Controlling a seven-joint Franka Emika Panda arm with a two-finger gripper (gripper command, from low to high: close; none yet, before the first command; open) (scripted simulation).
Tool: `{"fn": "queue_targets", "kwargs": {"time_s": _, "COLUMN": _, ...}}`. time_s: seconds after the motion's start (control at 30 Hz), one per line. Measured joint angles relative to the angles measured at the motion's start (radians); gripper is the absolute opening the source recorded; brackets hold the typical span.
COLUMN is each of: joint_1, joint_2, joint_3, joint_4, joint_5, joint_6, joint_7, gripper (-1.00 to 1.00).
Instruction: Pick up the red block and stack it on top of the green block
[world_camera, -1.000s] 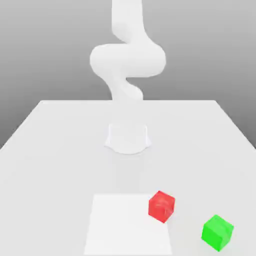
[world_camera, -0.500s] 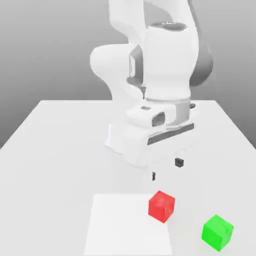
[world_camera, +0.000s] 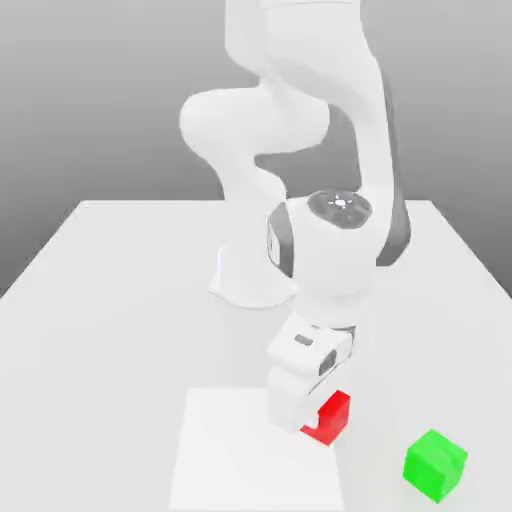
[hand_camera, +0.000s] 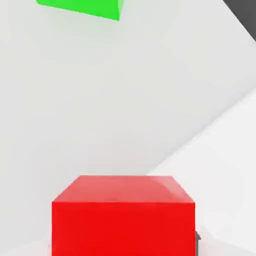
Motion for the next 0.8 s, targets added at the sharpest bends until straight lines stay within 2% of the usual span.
{"fn": "queue_targets", "kwargs": {"time_s": 0.23, "joint_1": 0.009, "joint_2": -0.202, "joint_3": 0.004, "joint_4": -0.012, "joint_5": -0.010, "joint_6": -0.190, "joint_7": 0.010, "gripper": -1.00}}
{"fn": "queue_targets", "kwargs": {"time_s": 0.53, "joint_1": 0.121, "joint_2": -0.097, "joint_3": 0.073, "joint_4": 0.292, "joint_5": -0.026, "joint_6": -0.389, "joint_7": 0.078, "gripper": -1.00}}
{"fn": "queue_targets", "kwargs": {"time_s": 0.67, "joint_1": 0.138, "joint_2": 0.027, "joint_3": 0.073, "joint_4": 0.331, "joint_5": -0.048, "joint_6": -0.305, "joint_7": 0.101, "gripper": -1.00}}
{"fn": "queue_targets", "kwargs": {"time_s": 0.7, "joint_1": 0.141, "joint_2": 0.060, "joint_3": 0.069, "joint_4": 0.334, "joint_5": -0.053, "joint_6": -0.275, "joint_7": 0.105, "gripper": 1.00}}
{"fn": "queue_targets", "kwargs": {"time_s": 0.8, "joint_1": 0.141, "joint_2": 0.060, "joint_3": 0.069, "joint_4": 0.334, "joint_5": -0.053, "joint_6": -0.275, "joint_7": 0.105, "gripper": 1.00}}
